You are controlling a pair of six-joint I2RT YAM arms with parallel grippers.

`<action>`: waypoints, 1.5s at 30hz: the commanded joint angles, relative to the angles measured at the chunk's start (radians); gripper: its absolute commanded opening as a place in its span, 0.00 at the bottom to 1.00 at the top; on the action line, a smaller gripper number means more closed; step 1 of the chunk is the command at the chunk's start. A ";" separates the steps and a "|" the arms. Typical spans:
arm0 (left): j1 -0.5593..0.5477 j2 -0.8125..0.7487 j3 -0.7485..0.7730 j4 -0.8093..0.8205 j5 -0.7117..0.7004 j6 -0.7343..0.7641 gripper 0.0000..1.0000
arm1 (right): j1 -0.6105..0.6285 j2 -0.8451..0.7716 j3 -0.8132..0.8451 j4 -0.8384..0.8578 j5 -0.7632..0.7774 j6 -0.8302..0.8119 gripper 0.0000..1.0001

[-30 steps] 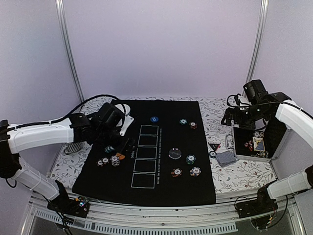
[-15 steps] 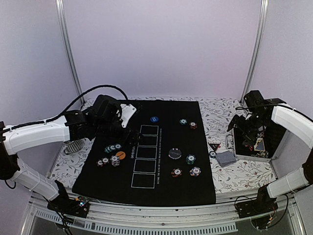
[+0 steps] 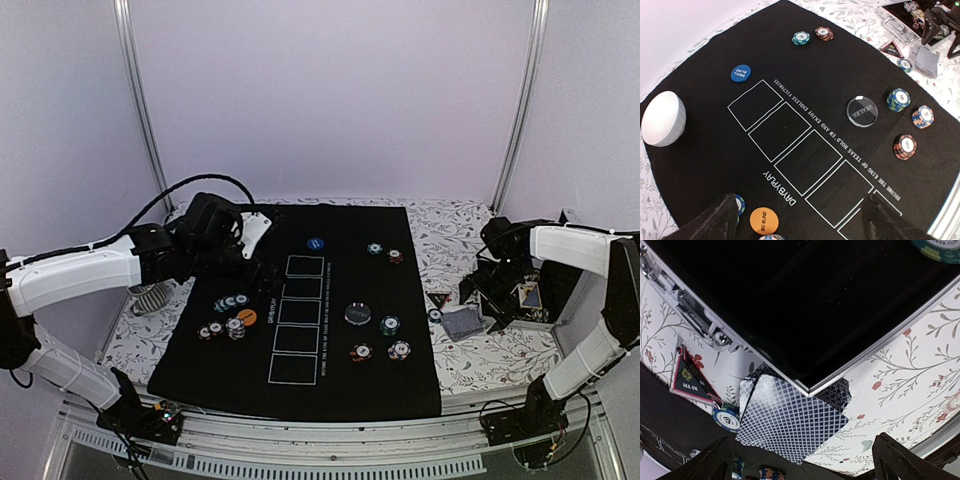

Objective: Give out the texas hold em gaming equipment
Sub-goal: Pick up the poker card from the center of the board.

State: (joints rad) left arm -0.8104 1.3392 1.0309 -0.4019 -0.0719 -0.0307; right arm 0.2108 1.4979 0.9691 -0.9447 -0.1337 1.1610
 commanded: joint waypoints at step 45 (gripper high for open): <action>0.002 0.044 -0.012 -0.044 0.053 0.024 0.87 | 0.073 0.297 0.085 0.063 0.013 0.047 0.99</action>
State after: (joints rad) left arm -0.8104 1.3754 1.0309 -0.4343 -0.0299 -0.0177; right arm 0.2760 1.7500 1.0588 -0.9047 -0.1223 1.2152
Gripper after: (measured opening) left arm 0.875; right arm 0.988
